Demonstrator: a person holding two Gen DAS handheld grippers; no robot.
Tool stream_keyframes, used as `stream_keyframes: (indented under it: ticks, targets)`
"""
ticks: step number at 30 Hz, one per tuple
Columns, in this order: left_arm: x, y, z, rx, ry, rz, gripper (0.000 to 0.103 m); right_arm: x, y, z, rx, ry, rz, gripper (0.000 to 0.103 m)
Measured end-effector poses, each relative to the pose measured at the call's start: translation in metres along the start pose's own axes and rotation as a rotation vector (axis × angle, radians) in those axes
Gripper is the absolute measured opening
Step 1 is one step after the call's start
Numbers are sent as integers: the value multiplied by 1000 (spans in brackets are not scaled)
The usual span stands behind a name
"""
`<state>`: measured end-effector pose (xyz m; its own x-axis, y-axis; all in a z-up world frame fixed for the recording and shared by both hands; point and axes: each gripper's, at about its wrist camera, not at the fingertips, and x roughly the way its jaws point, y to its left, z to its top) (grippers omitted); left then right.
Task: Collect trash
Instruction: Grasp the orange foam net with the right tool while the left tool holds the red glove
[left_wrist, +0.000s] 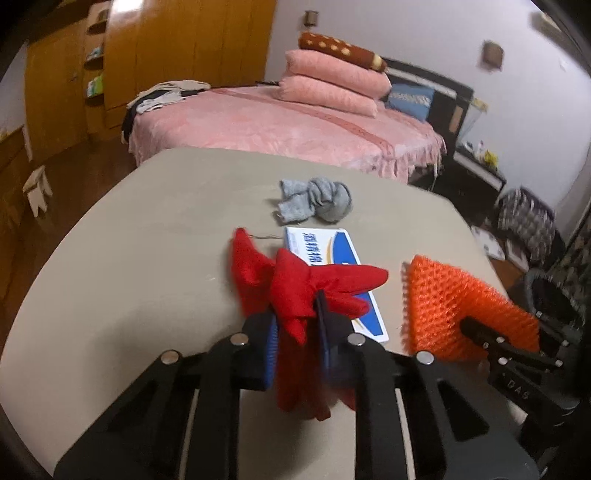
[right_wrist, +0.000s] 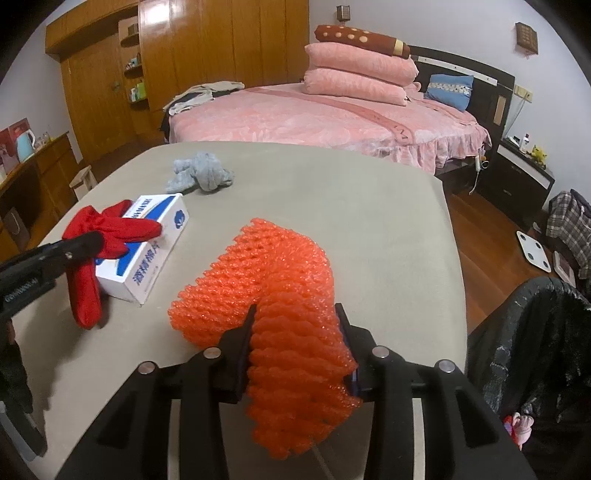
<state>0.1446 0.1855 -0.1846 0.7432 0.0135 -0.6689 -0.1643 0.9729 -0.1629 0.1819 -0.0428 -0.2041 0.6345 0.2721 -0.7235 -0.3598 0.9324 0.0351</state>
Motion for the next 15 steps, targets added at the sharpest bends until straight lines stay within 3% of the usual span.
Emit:
stream_keyframes:
  ticks: [4, 8, 10, 15]
  targets:
    - [-12, 18, -7, -33, -4, 57, 16, -3, 3, -2, -8, 0, 8, 39]
    - [-7, 33, -16, -37, 54, 98, 16, -1, 7, -3, -8, 11, 13, 40]
    - [-3, 39, -18, -55, 84, 105, 23, 0, 8, -3, -12, 16, 4, 44]
    - [3, 44, -18, -70, 102, 94, 60, 0, 2, -2, 15, 25, 1, 57]
